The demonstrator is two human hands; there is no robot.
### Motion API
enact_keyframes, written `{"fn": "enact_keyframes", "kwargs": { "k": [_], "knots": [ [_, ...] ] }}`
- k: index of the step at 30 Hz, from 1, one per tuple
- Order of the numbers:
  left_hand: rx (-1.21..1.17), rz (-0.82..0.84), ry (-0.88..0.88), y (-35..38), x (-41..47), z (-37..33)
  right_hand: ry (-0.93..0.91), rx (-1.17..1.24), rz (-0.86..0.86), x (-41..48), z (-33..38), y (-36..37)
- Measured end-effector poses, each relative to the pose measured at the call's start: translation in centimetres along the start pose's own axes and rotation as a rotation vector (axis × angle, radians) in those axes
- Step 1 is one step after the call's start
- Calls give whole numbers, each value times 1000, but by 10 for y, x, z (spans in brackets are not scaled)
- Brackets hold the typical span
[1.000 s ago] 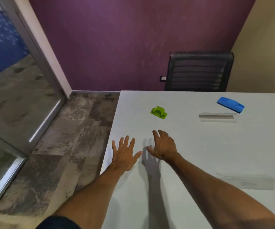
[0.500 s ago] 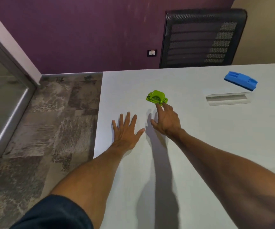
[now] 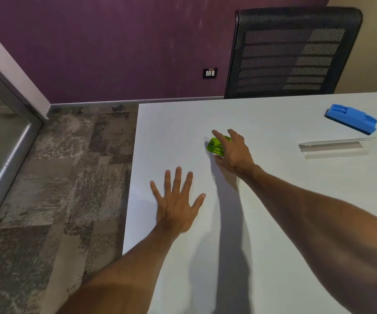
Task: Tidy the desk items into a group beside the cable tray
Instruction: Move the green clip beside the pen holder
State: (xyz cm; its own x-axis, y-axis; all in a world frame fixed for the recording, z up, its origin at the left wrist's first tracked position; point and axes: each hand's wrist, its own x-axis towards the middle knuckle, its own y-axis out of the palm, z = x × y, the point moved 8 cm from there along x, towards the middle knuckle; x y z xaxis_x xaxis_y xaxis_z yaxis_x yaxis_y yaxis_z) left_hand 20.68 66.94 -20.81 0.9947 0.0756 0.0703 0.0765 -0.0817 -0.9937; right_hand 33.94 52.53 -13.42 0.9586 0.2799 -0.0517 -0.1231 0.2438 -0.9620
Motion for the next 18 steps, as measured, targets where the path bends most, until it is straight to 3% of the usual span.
{"fn": "enact_keyframes", "kwargs": {
  "k": [7, 18],
  "knots": [
    [6, -8, 3, -2, 1, 0, -19, -41, 93, 22, 0, 15],
    [8, 11, 8, 1, 2, 0, 64, -40, 98, 28, -10, 10]
  ]
}}
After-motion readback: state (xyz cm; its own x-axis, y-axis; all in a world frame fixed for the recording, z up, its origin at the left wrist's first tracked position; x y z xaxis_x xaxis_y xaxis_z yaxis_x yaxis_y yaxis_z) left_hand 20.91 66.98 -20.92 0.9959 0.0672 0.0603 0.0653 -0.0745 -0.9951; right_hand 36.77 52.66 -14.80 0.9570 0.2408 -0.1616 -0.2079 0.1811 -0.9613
